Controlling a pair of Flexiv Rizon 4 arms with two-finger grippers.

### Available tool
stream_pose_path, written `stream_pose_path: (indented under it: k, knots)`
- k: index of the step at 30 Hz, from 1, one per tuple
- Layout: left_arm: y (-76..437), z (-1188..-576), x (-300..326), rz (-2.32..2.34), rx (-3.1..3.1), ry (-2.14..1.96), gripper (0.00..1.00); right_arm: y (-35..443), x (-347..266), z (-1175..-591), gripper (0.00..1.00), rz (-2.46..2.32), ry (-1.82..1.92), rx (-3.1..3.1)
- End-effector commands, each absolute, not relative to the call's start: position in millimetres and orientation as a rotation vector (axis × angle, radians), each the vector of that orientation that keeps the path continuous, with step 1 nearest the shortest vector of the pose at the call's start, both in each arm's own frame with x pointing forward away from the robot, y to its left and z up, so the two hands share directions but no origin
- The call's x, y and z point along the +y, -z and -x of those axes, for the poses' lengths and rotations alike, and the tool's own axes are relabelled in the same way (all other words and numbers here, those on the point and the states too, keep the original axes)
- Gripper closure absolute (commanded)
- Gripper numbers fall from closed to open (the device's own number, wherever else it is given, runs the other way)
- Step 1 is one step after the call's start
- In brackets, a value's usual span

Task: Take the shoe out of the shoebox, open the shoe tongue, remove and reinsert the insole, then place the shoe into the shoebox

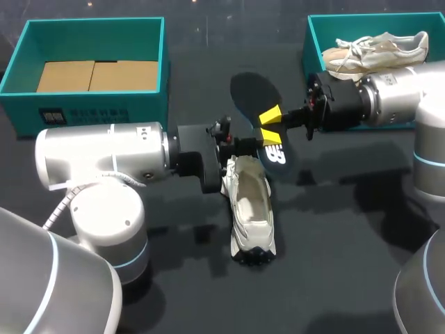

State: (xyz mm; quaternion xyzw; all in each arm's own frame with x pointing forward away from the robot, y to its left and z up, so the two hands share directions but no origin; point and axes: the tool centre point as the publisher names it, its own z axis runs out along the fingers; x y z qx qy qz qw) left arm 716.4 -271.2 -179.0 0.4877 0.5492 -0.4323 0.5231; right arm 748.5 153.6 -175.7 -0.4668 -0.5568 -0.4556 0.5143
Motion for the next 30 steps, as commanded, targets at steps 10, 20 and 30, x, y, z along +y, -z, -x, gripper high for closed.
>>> stream_pose_path:
  k: [10,20,30]
  knots:
    - [174.5,-715.2,-260.9,-1.137,1.361,1.039,0.00,179.9,150.8,-742.8,1.00,1.115,1.117,-1.338]
    - [158.8,-731.1,-201.5,-1.136,1.528,1.028,0.00,188.8,143.0,-738.1,1.00,1.132,1.130,-1.316]
    - [149.5,-741.5,-175.8,-1.269,1.572,0.952,0.00,191.0,146.1,-735.2,1.00,1.136,1.123,-1.310]
